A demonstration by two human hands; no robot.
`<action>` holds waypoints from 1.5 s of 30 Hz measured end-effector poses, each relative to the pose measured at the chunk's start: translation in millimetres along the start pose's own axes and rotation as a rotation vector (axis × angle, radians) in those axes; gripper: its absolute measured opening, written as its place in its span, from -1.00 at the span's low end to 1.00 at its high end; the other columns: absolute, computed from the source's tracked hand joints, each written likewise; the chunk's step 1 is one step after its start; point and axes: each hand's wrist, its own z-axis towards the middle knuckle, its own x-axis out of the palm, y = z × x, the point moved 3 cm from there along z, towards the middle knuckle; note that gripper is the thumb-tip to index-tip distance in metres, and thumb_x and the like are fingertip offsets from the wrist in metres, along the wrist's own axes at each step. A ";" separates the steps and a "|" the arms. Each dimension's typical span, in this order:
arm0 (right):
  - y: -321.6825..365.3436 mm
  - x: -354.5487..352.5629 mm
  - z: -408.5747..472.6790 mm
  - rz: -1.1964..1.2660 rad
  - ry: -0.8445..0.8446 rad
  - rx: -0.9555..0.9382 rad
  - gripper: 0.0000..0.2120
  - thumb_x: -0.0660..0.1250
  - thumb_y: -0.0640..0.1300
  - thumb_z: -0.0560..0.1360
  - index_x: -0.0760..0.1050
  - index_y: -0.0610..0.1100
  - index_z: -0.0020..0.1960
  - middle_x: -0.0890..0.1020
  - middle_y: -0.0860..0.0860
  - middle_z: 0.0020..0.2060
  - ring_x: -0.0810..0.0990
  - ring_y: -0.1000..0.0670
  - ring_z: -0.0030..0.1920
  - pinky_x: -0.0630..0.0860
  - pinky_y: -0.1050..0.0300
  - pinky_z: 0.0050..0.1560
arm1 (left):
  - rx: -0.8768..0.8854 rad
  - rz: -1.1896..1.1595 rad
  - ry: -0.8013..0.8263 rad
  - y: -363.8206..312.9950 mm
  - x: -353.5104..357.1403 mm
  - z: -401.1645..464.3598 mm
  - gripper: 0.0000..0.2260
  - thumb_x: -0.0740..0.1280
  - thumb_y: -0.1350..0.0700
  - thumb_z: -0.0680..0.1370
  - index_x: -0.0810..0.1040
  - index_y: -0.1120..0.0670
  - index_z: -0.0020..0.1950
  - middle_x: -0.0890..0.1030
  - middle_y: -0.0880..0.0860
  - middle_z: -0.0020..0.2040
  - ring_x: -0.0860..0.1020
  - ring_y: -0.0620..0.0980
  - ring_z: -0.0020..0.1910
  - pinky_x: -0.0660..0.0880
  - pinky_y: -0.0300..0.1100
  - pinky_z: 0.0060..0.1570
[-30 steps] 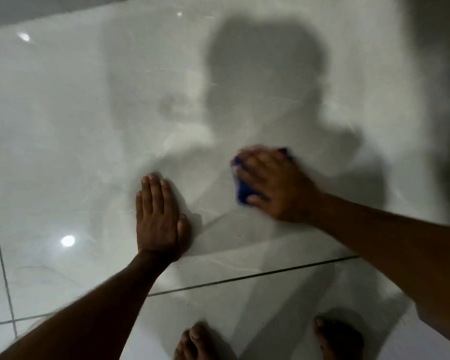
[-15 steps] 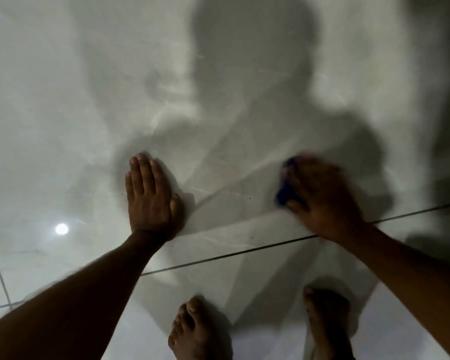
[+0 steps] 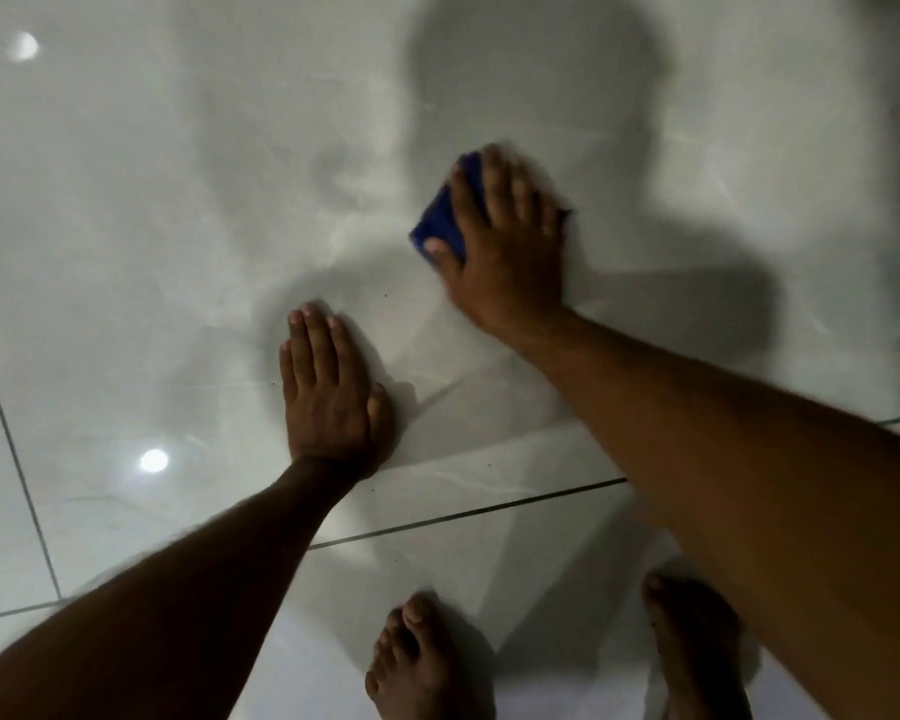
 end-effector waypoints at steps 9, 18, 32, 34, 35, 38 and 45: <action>0.6 11.9 -202.3 0.040 0.179 0.449 -0.27 0.15 0.19 0.57 0.05 -0.15 0.60 0.09 -0.29 0.57 0.13 -0.35 0.52 0.17 -0.34 0.42 | -0.021 -0.002 0.073 -4.7 -6.4 -1.6 -0.28 0.00 -0.08 0.52 0.04 0.36 0.54 0.04 0.42 0.56 -0.03 0.40 0.56 -0.06 0.24 0.54; -13.6 -18.6 -188.1 0.058 0.404 0.022 -0.20 0.44 -0.07 0.47 0.10 -0.17 0.56 0.36 -0.22 0.44 0.41 -0.25 0.35 0.44 -0.16 0.27 | -0.120 0.010 0.153 -19.9 -39.8 -27.3 -0.28 0.09 0.00 0.53 -0.11 0.33 0.56 -0.07 0.36 0.59 -0.14 0.31 0.59 -0.13 0.18 0.56; 62.6 -325.3 -193.1 0.882 0.457 0.753 -0.72 0.43 -0.23 0.40 0.49 -0.15 0.08 0.63 -0.04 -0.08 0.56 0.04 -0.24 0.43 0.27 -0.40 | -0.425 -0.564 0.306 -131.0 -339.4 -106.0 -0.48 0.08 -0.01 0.66 0.20 0.37 0.45 0.35 0.31 0.43 0.26 0.30 0.45 0.17 0.18 0.48; 76.2 -412.2 -200.3 0.969 0.448 0.712 -0.73 0.44 -0.21 0.39 0.47 -0.07 0.04 0.62 0.03 -0.14 0.58 0.07 -0.20 0.48 0.23 -0.32 | -0.484 -0.772 0.357 -157.7 -414.8 -107.6 -0.52 0.10 -0.05 0.66 0.29 0.29 0.41 0.44 0.11 0.31 0.39 0.13 0.33 0.29 0.13 0.42; 82.1 -455.6 -203.6 1.006 0.445 0.675 -0.71 0.44 -0.22 0.38 0.48 -0.06 0.06 0.63 0.03 -0.13 0.60 0.04 -0.16 0.52 0.21 -0.28 | -0.504 -0.889 0.421 -170.6 -453.9 -109.1 -0.54 0.09 -0.06 0.66 0.33 0.24 0.42 0.45 0.08 0.35 0.40 0.09 0.36 0.30 0.07 0.42; 96.8 -578.6 -218.7 1.101 0.416 0.561 -0.65 0.47 -0.24 0.37 0.48 -0.07 0.11 0.65 -0.01 -0.05 0.65 -0.03 -0.05 0.59 0.15 -0.19 | -0.413 -1.176 0.568 -204.9 -568.9 -122.8 -0.74 0.12 0.03 0.68 0.54 0.15 0.09 0.61 0.11 0.07 0.55 0.04 0.09 0.48 -0.18 0.15; 128.8 -788.8 -282.6 1.083 0.138 0.269 -0.34 0.54 -0.06 0.40 0.18 -0.05 0.29 0.49 0.07 0.13 0.57 0.13 0.06 0.56 0.34 -0.11 | -0.154 -1.365 0.409 -250.7 -751.7 -199.0 -0.73 0.37 0.20 0.55 0.50 0.12 0.25 0.67 0.09 0.08 0.65 0.05 0.05 0.60 -0.16 -0.04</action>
